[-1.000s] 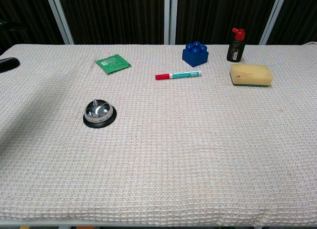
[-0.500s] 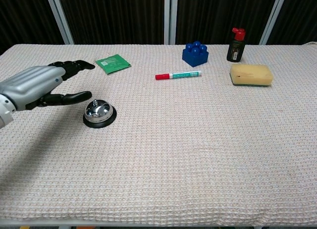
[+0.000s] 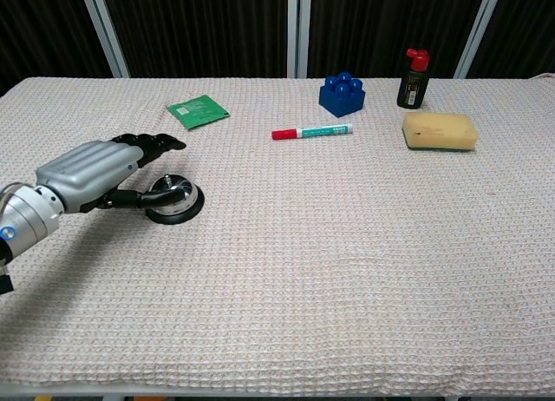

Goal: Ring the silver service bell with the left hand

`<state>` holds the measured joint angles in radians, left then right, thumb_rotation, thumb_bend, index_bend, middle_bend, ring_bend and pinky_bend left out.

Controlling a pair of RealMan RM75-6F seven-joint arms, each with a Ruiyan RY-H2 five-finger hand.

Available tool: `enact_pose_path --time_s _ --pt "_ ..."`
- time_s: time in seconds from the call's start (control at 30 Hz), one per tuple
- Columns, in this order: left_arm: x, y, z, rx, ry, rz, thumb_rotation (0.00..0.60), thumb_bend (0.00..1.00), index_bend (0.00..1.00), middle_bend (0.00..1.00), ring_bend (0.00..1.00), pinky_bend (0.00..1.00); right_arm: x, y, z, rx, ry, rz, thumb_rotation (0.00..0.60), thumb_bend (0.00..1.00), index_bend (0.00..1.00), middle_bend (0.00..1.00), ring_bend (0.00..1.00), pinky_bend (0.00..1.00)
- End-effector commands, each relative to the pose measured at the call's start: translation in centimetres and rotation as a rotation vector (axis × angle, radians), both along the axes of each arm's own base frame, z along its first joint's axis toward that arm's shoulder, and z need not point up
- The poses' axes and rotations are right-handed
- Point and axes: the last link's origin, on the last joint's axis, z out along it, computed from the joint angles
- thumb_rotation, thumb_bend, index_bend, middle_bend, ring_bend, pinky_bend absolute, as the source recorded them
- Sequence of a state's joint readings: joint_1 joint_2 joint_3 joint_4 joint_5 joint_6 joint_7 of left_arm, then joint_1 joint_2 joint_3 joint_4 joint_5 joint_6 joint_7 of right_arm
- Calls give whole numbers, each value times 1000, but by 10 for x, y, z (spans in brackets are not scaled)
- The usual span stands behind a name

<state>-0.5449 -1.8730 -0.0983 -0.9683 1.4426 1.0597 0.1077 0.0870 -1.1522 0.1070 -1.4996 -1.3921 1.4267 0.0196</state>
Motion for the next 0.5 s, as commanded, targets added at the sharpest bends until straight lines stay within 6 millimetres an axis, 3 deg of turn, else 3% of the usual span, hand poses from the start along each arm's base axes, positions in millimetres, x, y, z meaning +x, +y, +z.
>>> enact_pose_path --time_s 0.03,0.2,0.5 --pt "-4 -2 -5 -21 10 15 0 0 0 0 0 0 -1 0 -1 3 0 -3 600 238 0 0 0 0" --pt "-6 -5 -12 -38 17 10 0 0 0 0 0 0 -1 -1 -1 7 2 -3 600 238 0 0 0 0" --pt "9 0 -7 -9 -27 -31 0 0 0 0 0 0 -1 -1 0 2 -2 -4 600 238 0 0 0 0"
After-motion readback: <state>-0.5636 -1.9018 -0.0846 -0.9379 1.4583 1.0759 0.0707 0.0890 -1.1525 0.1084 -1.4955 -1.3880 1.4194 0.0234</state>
